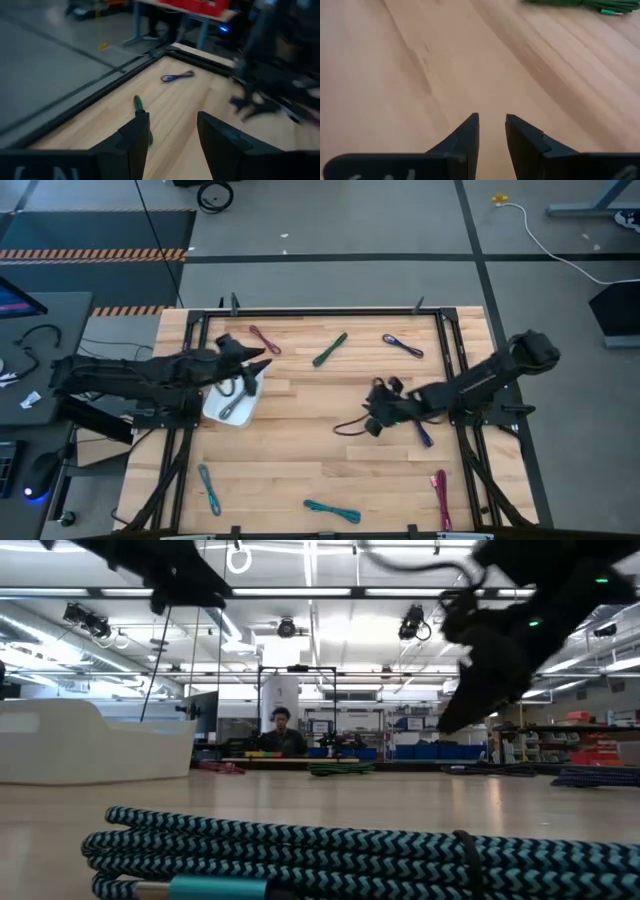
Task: Pick and place USB-C Cables
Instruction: Put the top pink charger cable into the white bin
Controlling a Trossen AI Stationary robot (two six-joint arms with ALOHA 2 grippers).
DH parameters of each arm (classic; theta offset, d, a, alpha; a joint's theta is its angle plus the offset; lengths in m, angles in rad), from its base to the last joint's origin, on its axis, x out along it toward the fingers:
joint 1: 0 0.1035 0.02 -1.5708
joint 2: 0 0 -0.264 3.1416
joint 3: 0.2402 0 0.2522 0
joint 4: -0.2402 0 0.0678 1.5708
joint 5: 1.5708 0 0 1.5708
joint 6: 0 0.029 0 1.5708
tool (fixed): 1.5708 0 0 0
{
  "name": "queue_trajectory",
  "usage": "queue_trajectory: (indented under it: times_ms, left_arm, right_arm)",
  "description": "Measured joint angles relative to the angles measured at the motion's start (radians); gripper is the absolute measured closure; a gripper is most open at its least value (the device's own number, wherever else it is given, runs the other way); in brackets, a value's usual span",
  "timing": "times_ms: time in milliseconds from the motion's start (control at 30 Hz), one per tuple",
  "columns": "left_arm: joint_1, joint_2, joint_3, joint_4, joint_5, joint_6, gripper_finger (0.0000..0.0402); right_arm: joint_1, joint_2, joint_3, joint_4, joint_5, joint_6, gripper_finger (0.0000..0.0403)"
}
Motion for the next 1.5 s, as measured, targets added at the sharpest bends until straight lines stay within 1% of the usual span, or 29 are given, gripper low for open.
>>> queue_trajectory:
  times_ms: [67,133,267,333,400,467,567,633,700,833,900,1000,1100,1233,1300,1400,1500]
  left_arm:
    - [0.037,0.084,0.018,0.016,-0.01,-0.069,0.0232]
    - [0.083,0.18,0.082,-0.054,-0.01,-0.113,0.0238]
    - [0.195,0.377,0.299,-0.332,-0.011,-0.132,0.0262]
    - [0.248,0.473,0.405,-0.477,-0.011,-0.126,0.0274]
    - [0.3,0.558,0.495,-0.586,-0.005,-0.132,0.0283]
    - [0.352,0.625,0.572,-0.684,0.031,-0.165,0.0286]
    - [0.427,0.707,0.634,-0.779,0.147,-0.192,0.0274]
    - [0.467,0.746,0.639,-0.788,0.252,-0.221,0.0254]
    - [0.493,0.782,0.639,-0.789,0.319,-0.261,0.0225]
    - [0.53,0.852,0.639,-0.788,0.331,-0.359,0.0158]
    - [0.557,0.882,0.639,-0.789,0.331,-0.414,0.0127]
    - [0.595,0.932,0.639,-0.788,0.304,-0.488,0.0097]
    - [0.631,0.99,0.639,-0.778,0.271,-0.537,0.0091]
    - [0.682,1.057,0.639,-0.699,0.259,-0.552,0.0103]
    - [0.703,1.084,0.639,-0.658,0.258,-0.559,0.0112]
    - [0.729,1.122,0.639,-0.646,0.259,-0.601,0.0124]
    - [0.743,1.15,0.64,-0.64,0.295,-0.6,0.0137]
  right_arm:
    - [0.032,-0.029,-0.078,0.097,0.034,0.041,0.0302]
    - [0.053,-0.039,-0.143,0.206,0.069,0.045,0.0302]
    - [0.066,-0.026,-0.234,0.437,0.126,0.03,0.0302]
    - [0.066,-0.007,-0.258,0.521,0.13,-0.014,0.0302]
    - [0.059,0.01,-0.266,0.596,0.134,-0.078,0.0302]
    - [0.048,0.031,-0.27,0.634,0.133,-0.152,0.0302]
    - [0.028,0.065,-0.27,0.731,0.135,-0.251,0.0302]
    - [0.018,0.092,-0.27,0.789,0.134,-0.311,0.0302]
    - [0.01,0.118,-0.27,0.84,0.131,-0.36,0.0302]
    - [0.011,0.156,-0.27,0.894,0.126,-0.395,0.0302]
    - [0.019,0.164,-0.27,0.896,0.104,-0.394,0.0302]
    - [0.043,0.17,-0.27,0.894,0.061,-0.359,0.0302]
    - [0.08,0.17,-0.27,0.894,0.046,-0.31,0.0302]
    - [0.143,0.167,-0.27,0.894,0.052,-0.269,0.0302]
    - [0.175,0.167,-0.27,0.895,0.081,-0.256,0.0302]
    - [0.217,0.167,-0.27,0.895,0.137,-0.228,0.0302]
    - [0.251,0.167,-0.27,0.895,0.198,-0.214,0.0302]
